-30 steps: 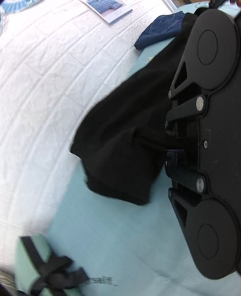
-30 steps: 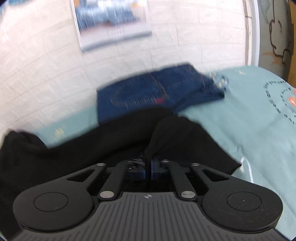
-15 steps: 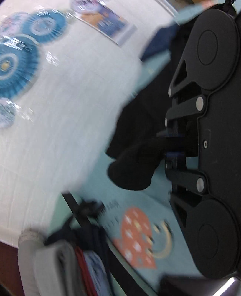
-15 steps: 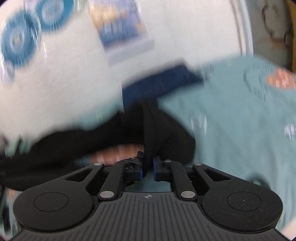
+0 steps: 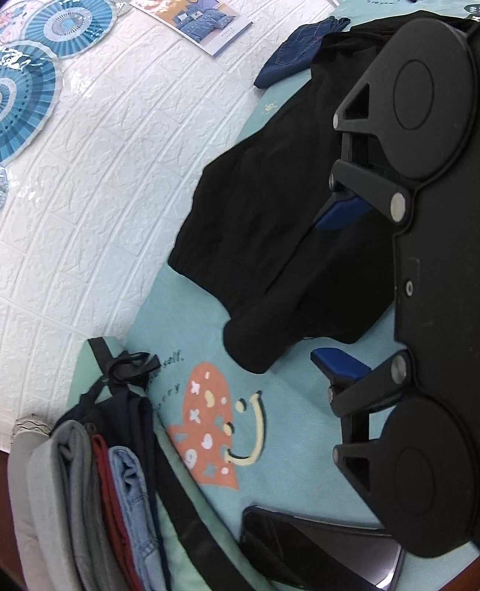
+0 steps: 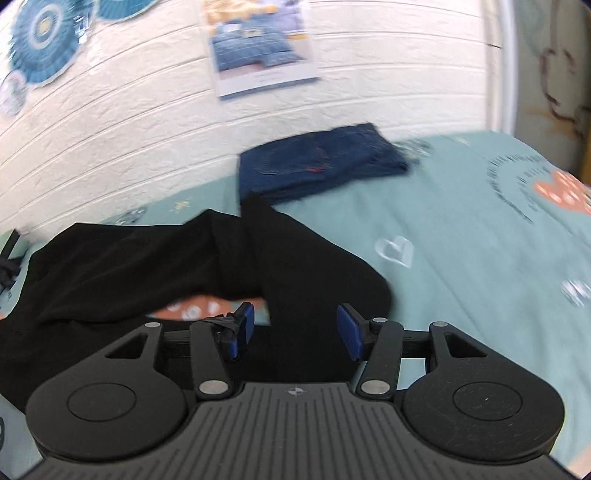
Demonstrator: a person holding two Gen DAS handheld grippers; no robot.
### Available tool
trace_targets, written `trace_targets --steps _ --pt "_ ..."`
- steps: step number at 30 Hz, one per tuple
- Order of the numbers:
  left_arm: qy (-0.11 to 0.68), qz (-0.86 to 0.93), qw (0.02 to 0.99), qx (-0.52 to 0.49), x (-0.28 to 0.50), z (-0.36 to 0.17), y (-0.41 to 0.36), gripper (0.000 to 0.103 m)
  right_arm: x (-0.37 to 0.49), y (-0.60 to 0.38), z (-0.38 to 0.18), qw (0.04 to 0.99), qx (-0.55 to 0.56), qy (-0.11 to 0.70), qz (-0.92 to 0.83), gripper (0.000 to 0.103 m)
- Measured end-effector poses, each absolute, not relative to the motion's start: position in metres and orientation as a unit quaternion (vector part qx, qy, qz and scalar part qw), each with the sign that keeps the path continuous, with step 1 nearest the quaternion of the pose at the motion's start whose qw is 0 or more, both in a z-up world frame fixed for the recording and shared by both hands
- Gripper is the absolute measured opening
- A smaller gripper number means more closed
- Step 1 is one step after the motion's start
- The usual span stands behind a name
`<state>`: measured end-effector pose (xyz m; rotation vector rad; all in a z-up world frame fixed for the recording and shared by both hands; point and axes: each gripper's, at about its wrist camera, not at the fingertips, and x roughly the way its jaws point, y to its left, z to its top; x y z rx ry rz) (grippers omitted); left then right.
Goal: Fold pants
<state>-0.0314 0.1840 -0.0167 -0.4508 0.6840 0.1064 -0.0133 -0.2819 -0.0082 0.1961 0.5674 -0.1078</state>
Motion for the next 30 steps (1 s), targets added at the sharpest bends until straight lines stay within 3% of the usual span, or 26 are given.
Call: trace_targets --steps 10,11,12,13,19,23,25,29,30 --pt "0.35 0.077 0.902 -0.239 -0.029 -0.026 0.191 0.103 0.066 -0.264 -0.039 0.943 0.001 0.327 -0.059 0.079" --pt "0.351 0.076 0.903 -0.238 -0.028 -0.025 0.19 0.103 0.07 -0.266 -0.042 0.941 0.003 0.333 -0.056 0.07" --pt "0.352 0.075 0.903 -0.236 -0.026 -0.025 0.189 0.103 0.073 -0.27 -0.044 0.94 0.009 0.336 -0.051 0.005" --pt "0.353 0.074 0.903 -0.234 -0.025 -0.025 0.188 0.103 0.072 -0.276 -0.043 0.941 0.02 0.334 -0.049 0.001" --pt "0.358 0.074 0.904 -0.223 -0.019 -0.026 0.185 0.103 -0.023 -0.34 0.005 0.96 0.099 0.222 -0.139 0.001" --pt "0.372 0.084 0.896 -0.228 -0.013 -0.032 0.19 0.103 -0.092 -0.389 -0.015 0.923 0.146 0.264 -0.236 0.004" --pt "0.374 0.085 0.895 -0.227 -0.012 -0.032 0.19 0.103 -0.109 -0.401 -0.033 0.904 0.155 0.293 -0.269 0.032" --pt "0.365 0.088 0.902 -0.213 -0.013 -0.028 0.189 0.103 -0.114 -0.403 -0.037 0.904 0.166 0.284 -0.273 0.041" --pt "0.363 0.091 0.903 -0.212 -0.015 -0.027 0.189 0.103 -0.112 -0.4 -0.034 0.911 0.159 0.276 -0.261 0.054"
